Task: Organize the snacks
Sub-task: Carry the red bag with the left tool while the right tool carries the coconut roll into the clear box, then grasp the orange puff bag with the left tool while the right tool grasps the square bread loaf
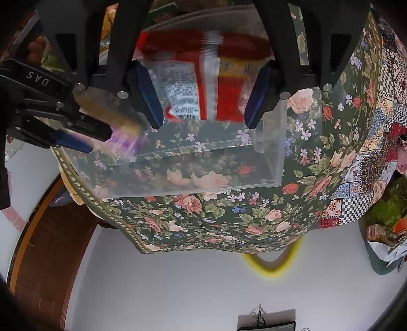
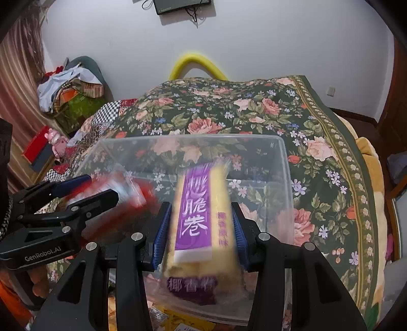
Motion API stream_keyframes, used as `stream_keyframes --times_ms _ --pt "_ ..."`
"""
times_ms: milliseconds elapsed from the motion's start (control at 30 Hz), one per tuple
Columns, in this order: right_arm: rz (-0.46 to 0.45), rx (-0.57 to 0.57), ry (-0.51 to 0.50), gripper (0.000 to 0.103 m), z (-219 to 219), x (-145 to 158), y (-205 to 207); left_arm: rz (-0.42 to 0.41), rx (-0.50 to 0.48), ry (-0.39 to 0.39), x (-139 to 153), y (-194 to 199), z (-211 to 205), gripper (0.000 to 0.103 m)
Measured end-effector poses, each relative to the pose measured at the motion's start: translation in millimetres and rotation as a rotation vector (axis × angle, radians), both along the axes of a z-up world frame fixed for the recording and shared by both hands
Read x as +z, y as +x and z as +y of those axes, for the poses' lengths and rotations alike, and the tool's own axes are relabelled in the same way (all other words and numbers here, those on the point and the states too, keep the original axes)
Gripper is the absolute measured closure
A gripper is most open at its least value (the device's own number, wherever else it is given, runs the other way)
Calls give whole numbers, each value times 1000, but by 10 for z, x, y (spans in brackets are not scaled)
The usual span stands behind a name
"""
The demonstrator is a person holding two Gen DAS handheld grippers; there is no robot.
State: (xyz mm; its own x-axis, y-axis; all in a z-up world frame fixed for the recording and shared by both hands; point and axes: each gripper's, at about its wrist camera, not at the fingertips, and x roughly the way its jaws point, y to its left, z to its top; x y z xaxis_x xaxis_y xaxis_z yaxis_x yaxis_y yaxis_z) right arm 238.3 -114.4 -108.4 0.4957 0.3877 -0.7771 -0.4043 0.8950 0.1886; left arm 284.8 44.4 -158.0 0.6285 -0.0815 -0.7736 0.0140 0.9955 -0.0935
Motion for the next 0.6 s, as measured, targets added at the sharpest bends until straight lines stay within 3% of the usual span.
stream_keyframes --times_ms 267,600 --pt "-36 -8 -25 57 -53 123 -86 -7 3 -35 116 -155 95 37" --pt "-112 6 -33 51 -226 463 -495 -33 -16 0 357 -791 208 36"
